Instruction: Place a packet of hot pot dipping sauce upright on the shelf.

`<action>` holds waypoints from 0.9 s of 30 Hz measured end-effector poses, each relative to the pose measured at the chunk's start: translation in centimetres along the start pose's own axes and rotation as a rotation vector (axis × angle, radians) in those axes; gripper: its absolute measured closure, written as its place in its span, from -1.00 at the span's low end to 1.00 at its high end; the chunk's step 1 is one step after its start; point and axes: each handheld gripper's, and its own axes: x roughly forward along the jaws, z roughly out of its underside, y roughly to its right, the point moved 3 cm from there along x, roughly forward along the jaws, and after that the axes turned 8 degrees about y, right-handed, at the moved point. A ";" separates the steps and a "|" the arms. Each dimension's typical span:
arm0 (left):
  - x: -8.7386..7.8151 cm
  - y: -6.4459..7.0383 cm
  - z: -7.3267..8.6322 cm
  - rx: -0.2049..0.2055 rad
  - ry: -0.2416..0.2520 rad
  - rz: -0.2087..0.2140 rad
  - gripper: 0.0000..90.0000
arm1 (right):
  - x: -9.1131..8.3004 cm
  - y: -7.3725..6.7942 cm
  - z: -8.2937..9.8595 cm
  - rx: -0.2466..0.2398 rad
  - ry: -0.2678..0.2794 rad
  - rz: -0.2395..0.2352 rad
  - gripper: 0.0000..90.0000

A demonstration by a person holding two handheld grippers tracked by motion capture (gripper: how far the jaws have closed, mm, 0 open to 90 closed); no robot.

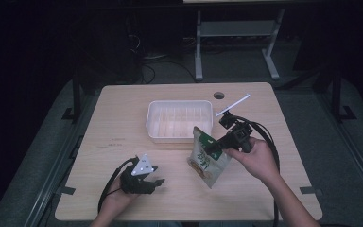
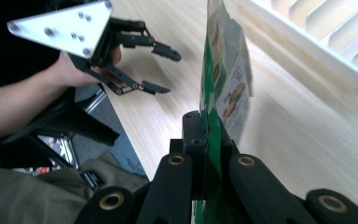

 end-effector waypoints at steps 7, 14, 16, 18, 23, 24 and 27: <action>0.0 -0.3 0.1 0.001 -0.006 -0.008 0.01 | 0.0 -0.9 -1.8 0.004 0.023 0.018 0.99; -0.2 -0.4 0.2 -0.004 -0.004 -0.014 -0.06 | 0.3 -1.3 -3.2 0.016 0.050 0.023 0.99; -0.3 -0.5 0.3 -0.006 -0.006 -0.016 -0.07 | 0.3 -1.4 -3.7 0.027 0.058 0.016 0.99; -0.3 -0.7 0.4 -0.011 -0.002 -0.019 -0.09 | 0.4 -1.4 -4.2 0.036 0.064 0.006 0.99; -0.4 -1.0 0.6 -0.024 0.000 -0.030 -0.16 | 0.8 -1.4 -5.7 0.053 0.085 0.020 0.99; -0.4 -1.0 0.6 -0.025 -0.001 -0.031 -0.16 | 0.8 -1.4 -6.0 0.056 0.089 0.019 0.99; -0.4 -1.1 0.6 -0.025 -0.001 -0.032 -0.17 | 0.9 -1.3 -6.5 0.070 0.103 0.022 0.99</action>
